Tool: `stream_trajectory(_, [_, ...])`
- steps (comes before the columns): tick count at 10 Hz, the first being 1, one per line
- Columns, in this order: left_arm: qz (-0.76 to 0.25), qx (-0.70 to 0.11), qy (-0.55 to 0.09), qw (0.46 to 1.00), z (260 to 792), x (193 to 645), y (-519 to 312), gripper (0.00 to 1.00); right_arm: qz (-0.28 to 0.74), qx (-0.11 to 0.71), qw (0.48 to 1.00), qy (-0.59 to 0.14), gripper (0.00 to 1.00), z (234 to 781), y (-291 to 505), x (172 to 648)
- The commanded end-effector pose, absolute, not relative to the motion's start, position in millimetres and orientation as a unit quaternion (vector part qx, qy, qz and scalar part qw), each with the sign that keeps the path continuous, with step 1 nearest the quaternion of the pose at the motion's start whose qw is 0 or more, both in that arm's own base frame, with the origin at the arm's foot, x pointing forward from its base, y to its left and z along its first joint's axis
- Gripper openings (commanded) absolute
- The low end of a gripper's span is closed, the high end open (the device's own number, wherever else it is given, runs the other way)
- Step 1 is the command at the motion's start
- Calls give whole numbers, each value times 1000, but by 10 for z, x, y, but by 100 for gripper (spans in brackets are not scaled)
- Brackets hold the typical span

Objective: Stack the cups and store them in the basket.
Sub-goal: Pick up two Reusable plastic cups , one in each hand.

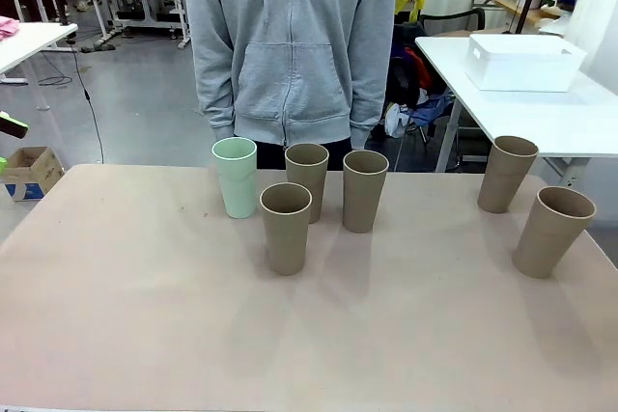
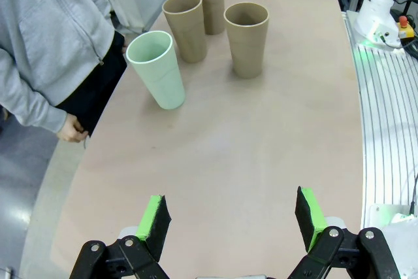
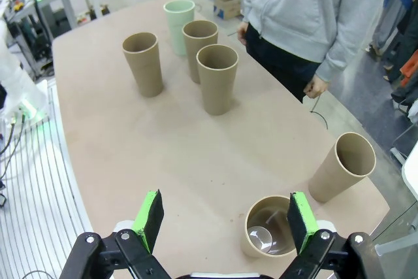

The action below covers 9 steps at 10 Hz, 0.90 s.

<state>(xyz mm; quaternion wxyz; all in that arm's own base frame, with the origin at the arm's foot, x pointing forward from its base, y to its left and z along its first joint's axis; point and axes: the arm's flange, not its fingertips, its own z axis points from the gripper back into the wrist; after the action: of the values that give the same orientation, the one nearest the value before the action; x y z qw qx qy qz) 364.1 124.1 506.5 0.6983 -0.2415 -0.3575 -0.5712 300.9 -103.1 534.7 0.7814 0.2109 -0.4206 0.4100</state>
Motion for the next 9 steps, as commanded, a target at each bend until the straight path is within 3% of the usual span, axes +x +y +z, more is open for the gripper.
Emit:
stream_trajectory(1, [-574, -245, -370, 688, 5077, 3656, 1245, 100, 416, 215, 772, -431, 100, 5371, -1051, 3033])
stream_trajectory(9, [-574, -245, -370, 688, 5077, 3656, 1245, 100, 416, 215, 772, -431, 100, 5371, -1051, 3033])
